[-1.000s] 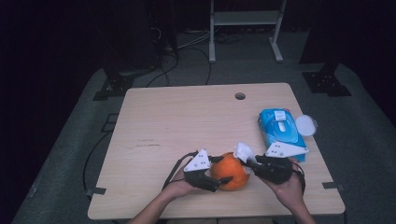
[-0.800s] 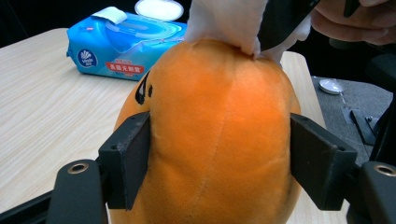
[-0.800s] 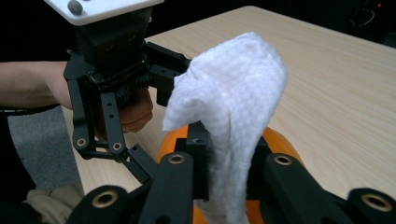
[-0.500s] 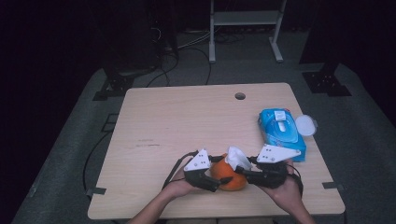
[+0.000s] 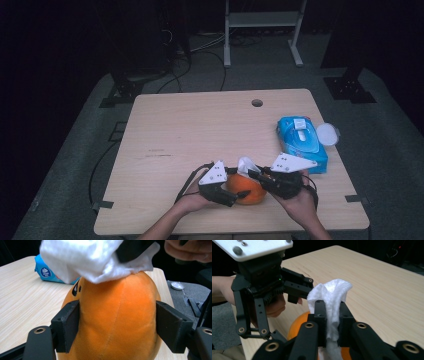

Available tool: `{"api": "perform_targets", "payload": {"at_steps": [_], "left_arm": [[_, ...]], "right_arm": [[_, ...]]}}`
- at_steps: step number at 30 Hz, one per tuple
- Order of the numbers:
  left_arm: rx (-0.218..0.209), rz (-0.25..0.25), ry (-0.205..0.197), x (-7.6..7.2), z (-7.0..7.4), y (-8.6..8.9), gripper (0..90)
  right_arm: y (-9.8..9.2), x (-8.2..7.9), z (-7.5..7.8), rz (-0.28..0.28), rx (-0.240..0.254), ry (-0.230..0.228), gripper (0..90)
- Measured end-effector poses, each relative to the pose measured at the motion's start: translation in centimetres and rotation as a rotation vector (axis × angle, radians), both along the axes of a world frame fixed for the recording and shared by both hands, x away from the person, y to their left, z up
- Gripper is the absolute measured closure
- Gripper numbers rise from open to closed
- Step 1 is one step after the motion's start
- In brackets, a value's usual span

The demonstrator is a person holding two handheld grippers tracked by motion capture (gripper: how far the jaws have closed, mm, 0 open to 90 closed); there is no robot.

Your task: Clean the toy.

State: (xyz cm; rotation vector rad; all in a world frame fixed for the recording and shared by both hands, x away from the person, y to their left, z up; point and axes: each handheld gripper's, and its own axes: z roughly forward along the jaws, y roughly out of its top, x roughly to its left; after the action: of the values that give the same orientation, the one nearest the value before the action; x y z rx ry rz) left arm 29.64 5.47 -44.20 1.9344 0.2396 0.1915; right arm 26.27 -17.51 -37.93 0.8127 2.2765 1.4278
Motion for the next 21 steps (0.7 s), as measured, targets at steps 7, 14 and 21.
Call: {"api": "perform_targets", "payload": {"at_steps": [7,14,21], "left_arm": [[-0.009,0.021,0.008,0.3,0.1,0.3,25.1],[-0.016,0.033,0.020,0.4,0.0,0.2,24.1],[-0.001,0.021,0.006,0.2,0.0,0.2,24.2]], "right_arm": [[-1.9,0.1,0.5,-0.041,-0.038,0.017,83.3],[-3.9,0.8,-0.4,-0.044,0.019,0.112,83.7],[-1.1,-0.4,0.6,0.032,-0.016,0.051,83.5]]}}
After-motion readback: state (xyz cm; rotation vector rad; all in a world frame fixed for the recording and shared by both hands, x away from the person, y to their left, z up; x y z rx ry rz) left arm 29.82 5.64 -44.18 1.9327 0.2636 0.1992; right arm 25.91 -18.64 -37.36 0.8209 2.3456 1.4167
